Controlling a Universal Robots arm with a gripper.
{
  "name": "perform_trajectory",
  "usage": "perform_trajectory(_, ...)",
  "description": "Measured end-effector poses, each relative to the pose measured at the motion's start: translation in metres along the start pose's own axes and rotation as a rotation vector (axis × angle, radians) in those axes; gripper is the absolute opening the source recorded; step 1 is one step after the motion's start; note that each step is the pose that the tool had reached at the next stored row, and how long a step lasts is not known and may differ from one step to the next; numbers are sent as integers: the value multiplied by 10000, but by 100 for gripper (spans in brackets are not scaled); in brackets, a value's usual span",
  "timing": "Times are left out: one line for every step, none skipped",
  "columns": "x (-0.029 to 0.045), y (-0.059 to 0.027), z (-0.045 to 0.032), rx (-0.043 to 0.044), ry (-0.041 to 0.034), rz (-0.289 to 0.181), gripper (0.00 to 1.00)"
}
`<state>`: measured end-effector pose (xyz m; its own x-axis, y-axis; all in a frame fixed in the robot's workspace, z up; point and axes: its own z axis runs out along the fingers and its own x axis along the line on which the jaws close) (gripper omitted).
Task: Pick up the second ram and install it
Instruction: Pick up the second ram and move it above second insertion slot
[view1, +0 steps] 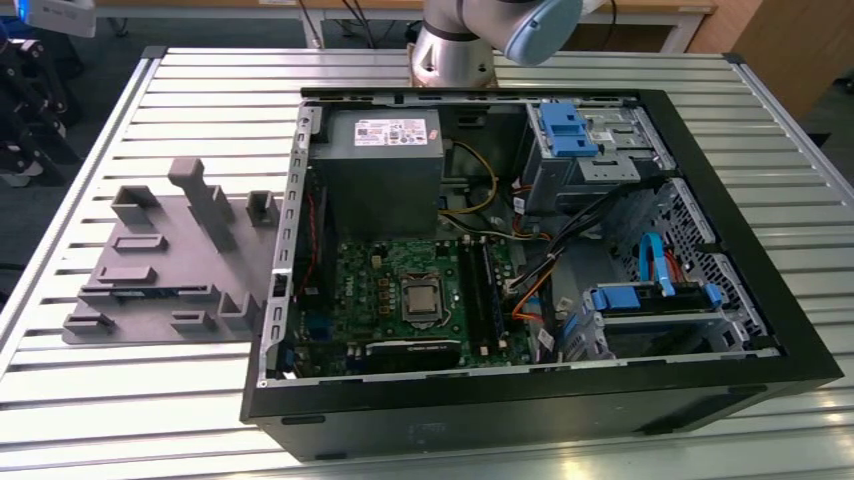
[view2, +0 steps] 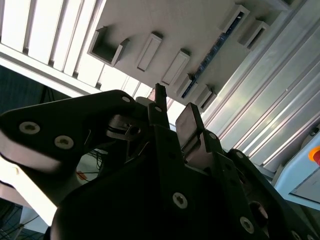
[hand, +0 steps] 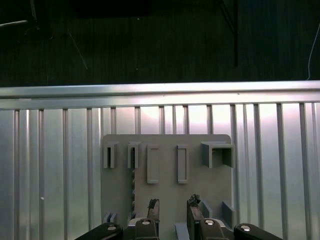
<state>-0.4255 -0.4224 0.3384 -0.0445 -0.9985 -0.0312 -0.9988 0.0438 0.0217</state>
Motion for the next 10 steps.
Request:
perform_trajectory(0,0,1,-1,1,0,35)
perform_trajectory(0,0,3,-1,1,0,35)
perform_trajectory(0,0,5,-1,0,0,35)
perform_trajectory(0,0,6,-1,1,0,35)
perform_trajectory(0,0,8,-1,1,0,35)
perform_trajectory(0,0,9,-1,1,0,35)
perform_trajectory(1,0,11,-1,1,0,35)
perform_trajectory(0,0,13,-1,1,0,35)
perform_trajectory(1,0,15,0,0,0,35)
perform_trajectory(1,0,17,-1,1,0,35)
